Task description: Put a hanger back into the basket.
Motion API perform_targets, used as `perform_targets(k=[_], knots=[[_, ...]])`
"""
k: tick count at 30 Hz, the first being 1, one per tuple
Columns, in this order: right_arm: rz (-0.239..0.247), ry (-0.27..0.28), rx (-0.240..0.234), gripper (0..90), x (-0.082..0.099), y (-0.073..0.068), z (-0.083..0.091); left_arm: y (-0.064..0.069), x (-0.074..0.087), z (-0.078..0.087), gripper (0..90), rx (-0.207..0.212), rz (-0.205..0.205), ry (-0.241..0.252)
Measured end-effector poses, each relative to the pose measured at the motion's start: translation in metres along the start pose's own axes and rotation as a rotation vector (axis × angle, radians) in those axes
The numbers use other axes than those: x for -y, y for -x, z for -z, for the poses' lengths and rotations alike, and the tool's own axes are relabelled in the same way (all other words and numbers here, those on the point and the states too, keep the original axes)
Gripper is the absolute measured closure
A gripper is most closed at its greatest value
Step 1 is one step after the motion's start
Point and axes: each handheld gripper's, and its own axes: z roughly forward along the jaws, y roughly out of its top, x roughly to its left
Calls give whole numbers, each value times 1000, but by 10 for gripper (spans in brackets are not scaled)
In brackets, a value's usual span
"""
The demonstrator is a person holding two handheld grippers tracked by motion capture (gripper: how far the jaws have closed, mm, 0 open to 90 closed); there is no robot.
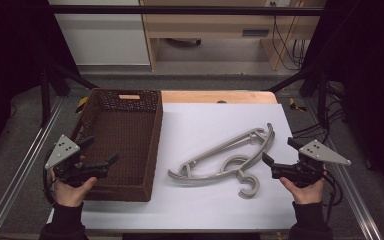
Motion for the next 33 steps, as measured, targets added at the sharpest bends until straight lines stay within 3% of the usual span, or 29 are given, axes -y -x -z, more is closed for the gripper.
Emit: perform_targets(k=[10, 18, 27, 29, 30, 33], knots=[[-9, 10, 9, 33, -1, 2, 4, 5, -3, -2, 67, 14, -14, -7], [-2, 14, 12, 37, -4, -1, 6, 23, -8, -13, 77, 50, -61, -41], [7, 8, 7, 39, -4, -2, 6, 50, -19, -33, 86, 109, -99, -58], [7, -2, 7, 39, -4, -3, 5, 63, -23, -41, 90, 143, -120, -68], [9, -4, 7, 39, -4, -3, 5, 63, -23, -41, 90, 143, -120, -68], [10, -6, 7, 41, -4, -3, 5, 85, -25, -55, 94, 187, -162, -98]])
